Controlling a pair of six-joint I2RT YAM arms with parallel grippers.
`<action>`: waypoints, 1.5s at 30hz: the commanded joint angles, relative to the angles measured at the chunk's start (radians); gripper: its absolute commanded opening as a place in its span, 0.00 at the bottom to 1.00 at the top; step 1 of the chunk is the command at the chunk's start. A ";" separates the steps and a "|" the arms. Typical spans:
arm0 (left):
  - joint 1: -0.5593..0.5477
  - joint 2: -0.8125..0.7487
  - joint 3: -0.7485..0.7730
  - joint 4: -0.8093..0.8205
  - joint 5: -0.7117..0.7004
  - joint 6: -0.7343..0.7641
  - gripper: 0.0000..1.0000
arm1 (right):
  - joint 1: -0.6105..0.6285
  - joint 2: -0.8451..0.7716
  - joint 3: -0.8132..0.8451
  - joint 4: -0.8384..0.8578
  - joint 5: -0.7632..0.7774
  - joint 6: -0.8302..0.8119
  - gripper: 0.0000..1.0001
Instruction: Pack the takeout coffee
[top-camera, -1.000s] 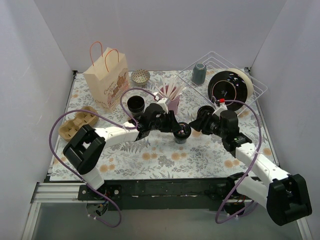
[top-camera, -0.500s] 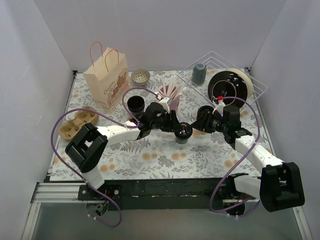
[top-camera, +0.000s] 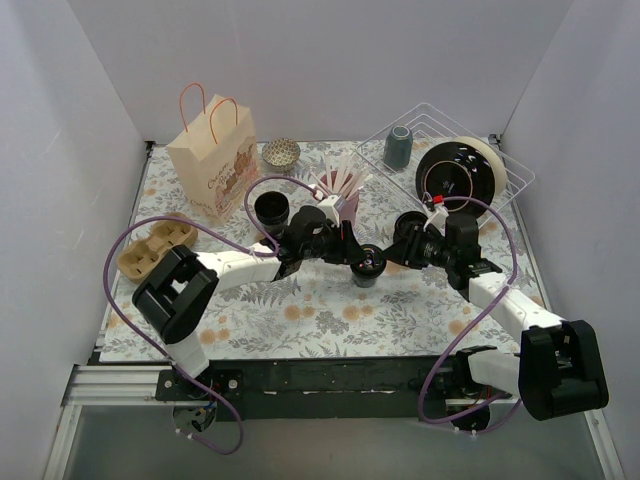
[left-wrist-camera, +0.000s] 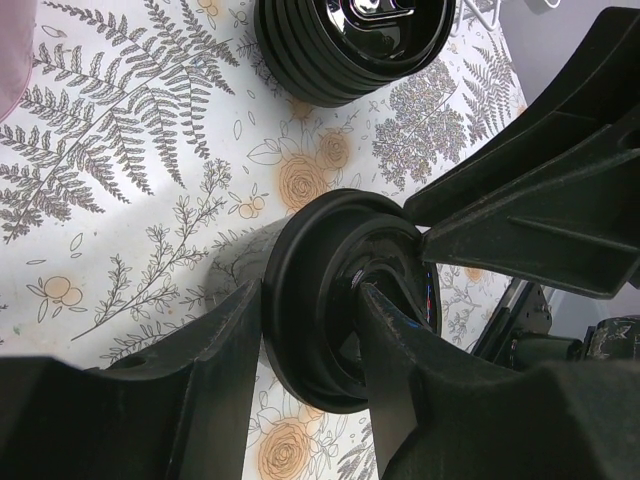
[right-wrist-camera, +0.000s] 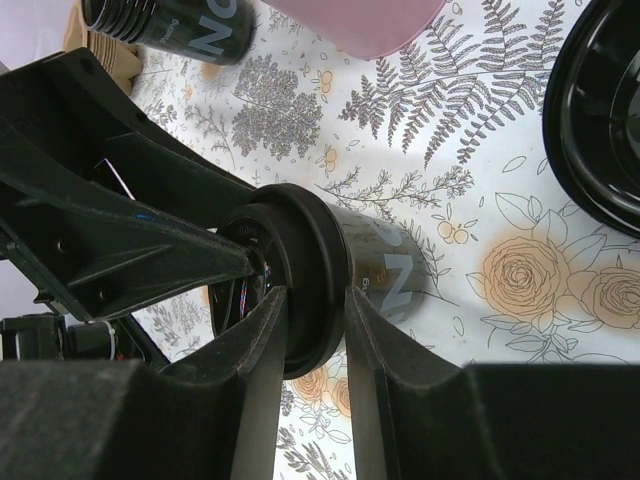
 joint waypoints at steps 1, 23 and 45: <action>-0.006 0.104 -0.080 -0.241 -0.029 0.064 0.26 | -0.001 0.008 -0.037 0.025 0.022 -0.003 0.34; -0.005 0.130 -0.082 -0.258 -0.038 0.075 0.26 | -0.005 -0.084 0.039 -0.047 0.097 0.022 0.49; 0.020 0.147 -0.092 -0.255 -0.014 0.096 0.22 | -0.013 -0.009 -0.034 0.028 0.093 0.031 0.38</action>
